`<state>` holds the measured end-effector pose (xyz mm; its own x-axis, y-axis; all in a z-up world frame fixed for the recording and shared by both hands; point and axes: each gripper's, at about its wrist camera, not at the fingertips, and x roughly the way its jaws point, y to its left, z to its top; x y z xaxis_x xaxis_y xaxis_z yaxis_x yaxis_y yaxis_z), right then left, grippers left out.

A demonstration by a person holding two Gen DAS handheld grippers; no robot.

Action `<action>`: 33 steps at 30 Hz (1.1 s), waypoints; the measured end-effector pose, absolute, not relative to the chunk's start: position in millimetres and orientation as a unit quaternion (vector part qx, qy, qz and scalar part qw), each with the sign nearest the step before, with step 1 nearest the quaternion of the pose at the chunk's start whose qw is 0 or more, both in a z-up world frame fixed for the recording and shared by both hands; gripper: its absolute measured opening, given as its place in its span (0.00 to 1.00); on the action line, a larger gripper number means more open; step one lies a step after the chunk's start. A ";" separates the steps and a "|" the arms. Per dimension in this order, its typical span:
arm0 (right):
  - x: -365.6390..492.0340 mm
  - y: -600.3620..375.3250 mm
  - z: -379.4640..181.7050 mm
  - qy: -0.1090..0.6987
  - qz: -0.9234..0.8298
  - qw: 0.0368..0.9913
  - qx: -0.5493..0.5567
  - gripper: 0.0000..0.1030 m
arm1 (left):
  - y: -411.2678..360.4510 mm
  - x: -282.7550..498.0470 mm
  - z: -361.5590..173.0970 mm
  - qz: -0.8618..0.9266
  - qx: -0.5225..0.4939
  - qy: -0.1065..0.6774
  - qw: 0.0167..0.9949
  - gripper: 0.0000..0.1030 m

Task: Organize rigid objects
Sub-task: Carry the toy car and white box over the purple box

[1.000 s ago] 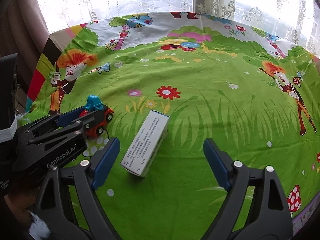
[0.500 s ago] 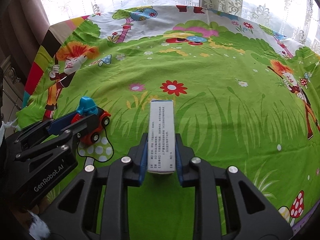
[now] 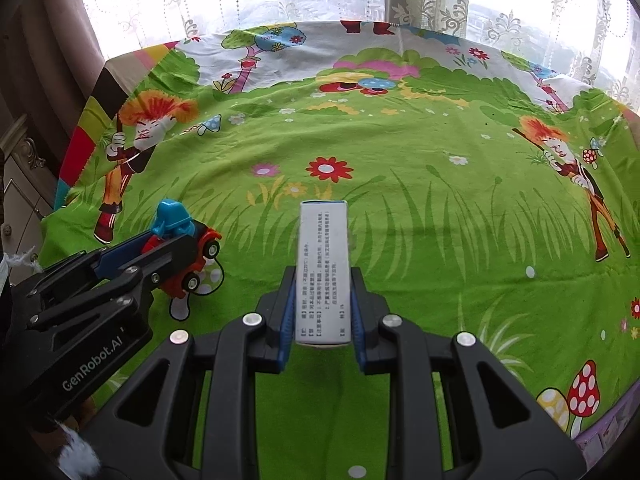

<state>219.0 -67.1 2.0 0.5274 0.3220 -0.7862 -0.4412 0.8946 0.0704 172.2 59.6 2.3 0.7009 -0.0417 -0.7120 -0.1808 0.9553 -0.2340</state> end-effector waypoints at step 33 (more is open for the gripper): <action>148.3 -177.6 33.2 0.422 0.197 0.884 -0.036 0.27 | -39.0 105.4 32.9 -0.013 -0.119 0.382 0.916 0.33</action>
